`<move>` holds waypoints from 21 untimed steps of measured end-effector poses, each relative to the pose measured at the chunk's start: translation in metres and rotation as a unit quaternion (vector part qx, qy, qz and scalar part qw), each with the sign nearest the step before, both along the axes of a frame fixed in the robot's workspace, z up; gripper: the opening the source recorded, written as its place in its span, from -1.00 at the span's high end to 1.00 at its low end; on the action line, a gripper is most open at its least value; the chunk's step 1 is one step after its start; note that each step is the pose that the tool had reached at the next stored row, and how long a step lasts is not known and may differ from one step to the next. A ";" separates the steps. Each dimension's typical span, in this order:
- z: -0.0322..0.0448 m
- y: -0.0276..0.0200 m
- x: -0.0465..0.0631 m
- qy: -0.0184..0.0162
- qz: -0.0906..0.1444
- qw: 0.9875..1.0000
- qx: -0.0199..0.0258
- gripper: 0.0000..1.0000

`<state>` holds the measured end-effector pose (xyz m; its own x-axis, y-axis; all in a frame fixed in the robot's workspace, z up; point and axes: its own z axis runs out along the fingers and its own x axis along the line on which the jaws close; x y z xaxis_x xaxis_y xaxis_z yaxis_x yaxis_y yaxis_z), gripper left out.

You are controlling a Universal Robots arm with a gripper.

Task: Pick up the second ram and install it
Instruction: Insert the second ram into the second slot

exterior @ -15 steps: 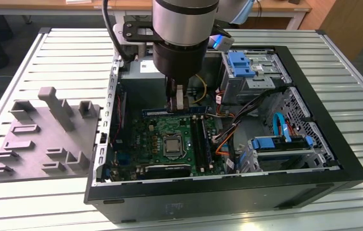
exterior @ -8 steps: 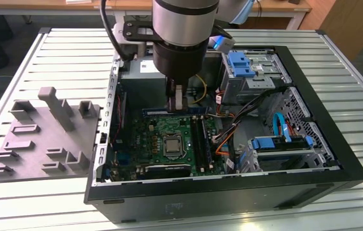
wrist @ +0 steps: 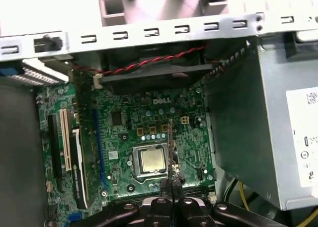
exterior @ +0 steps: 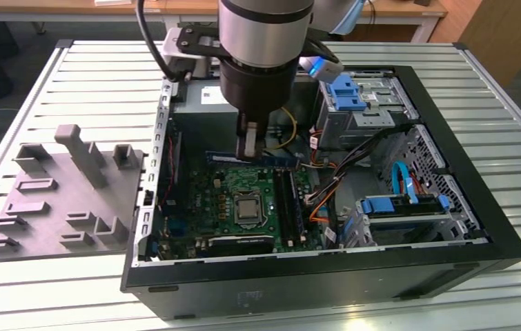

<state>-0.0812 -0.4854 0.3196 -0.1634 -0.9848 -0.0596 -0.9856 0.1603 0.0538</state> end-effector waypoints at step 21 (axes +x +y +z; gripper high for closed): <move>-0.0032 0.0000 0.000 0.000 -0.190 0.982 0.000 0.75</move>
